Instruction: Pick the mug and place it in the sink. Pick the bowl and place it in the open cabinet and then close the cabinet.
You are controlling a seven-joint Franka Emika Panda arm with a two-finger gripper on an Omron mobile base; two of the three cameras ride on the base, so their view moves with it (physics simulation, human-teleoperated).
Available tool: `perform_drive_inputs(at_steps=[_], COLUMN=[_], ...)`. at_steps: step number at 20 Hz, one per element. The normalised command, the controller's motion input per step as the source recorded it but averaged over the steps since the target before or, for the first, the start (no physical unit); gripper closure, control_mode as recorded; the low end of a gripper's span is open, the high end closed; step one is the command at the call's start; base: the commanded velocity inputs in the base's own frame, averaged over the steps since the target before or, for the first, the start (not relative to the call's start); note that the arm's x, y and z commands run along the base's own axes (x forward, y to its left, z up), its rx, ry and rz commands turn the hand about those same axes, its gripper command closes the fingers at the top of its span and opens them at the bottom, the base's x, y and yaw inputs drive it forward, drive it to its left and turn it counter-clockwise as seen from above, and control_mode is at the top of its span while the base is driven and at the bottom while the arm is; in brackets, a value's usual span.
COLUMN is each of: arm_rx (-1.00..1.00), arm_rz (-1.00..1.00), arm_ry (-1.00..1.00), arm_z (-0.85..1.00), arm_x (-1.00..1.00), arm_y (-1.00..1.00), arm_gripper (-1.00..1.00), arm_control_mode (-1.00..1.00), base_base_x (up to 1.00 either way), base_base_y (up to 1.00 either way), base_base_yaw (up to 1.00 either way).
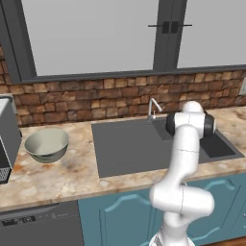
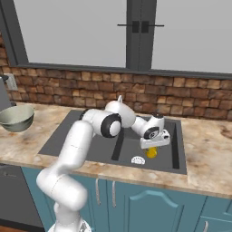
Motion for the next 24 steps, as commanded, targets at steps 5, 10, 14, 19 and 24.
perform_drive_inputs(at_steps=[5,10,14,19,24], arm_rx=[-0.09,-0.06,-0.04,0.14,-0.04], arm_rz=[0.07,0.03,0.0,-0.04,-0.17], arm_ry=[0.0,-0.05,-0.03,-0.1,-0.14], arm_z=[0.52,0.95,1.0,0.44,0.84], arm_x=[-0.83,-0.61,-0.34,-0.09,-0.05], arm_y=[0.35,0.27,0.25,0.09,0.42], arm_gripper=[-1.0,-1.0,-1.0,-1.0,-1.0], arm_control_mode=[-1.0,-1.0,-1.0,-1.0,-1.0], base_base_x=[0.0,0.0,0.0,0.0,0.0], base_base_y=[0.0,0.0,0.0,0.0,0.0], base_base_yaw=[0.0,0.0,0.0,0.0,0.0])
